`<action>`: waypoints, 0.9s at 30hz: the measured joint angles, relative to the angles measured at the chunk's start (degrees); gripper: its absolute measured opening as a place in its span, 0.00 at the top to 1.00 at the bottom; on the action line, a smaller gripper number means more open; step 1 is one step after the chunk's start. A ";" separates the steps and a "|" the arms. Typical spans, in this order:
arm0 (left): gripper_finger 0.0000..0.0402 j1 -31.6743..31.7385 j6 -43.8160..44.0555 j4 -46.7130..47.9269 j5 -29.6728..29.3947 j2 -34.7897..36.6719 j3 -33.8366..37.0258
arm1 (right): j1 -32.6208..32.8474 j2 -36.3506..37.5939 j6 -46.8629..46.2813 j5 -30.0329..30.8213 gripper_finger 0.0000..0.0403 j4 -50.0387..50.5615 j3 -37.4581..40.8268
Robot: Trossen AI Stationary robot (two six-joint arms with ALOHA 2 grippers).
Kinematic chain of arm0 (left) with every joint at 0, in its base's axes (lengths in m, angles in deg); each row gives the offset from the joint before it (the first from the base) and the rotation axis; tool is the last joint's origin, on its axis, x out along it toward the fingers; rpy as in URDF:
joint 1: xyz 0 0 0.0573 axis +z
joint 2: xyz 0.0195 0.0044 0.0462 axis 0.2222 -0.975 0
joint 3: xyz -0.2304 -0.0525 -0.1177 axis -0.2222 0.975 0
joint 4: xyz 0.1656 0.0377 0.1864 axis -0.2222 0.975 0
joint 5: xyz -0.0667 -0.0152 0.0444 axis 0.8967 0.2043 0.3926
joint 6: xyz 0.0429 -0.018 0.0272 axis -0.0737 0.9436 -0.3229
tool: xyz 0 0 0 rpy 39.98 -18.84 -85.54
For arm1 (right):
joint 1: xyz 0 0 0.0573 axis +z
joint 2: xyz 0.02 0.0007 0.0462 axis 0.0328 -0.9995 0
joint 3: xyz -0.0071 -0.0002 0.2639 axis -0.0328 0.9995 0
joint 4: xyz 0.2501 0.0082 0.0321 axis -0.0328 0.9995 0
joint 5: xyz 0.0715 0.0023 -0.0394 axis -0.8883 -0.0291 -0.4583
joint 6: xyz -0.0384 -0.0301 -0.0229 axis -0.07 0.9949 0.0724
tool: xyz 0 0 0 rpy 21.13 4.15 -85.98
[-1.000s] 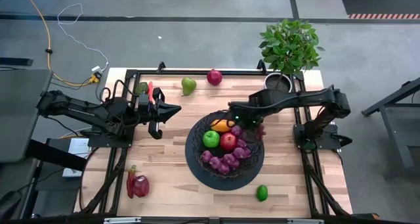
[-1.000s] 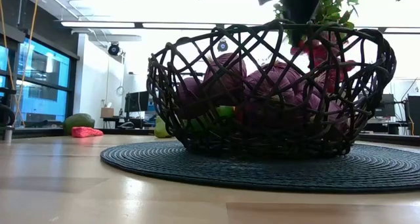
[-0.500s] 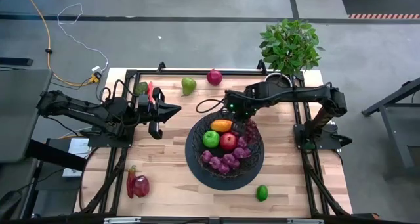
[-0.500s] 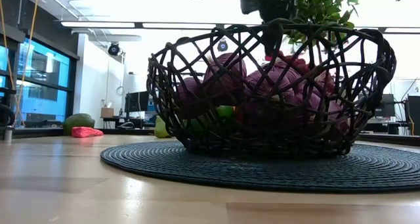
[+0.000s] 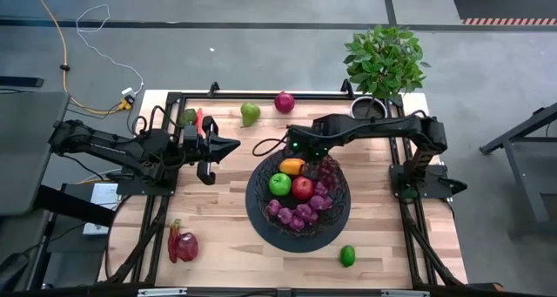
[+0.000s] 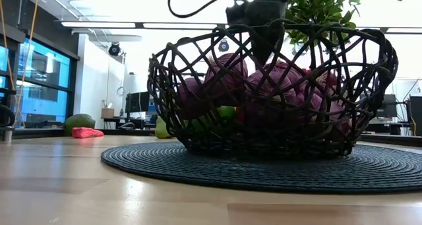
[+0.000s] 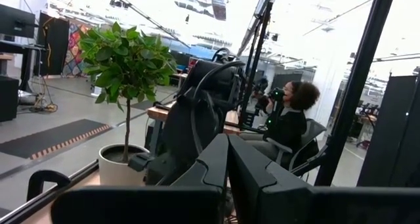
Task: Build produce basket
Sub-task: Put the red grapes into the basket
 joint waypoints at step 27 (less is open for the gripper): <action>1.00 0.01 0.05 -0.17 0.00 0.00 0.00 | -1.88 -2.06 8.83 3.79 0.92 -5.27 0.00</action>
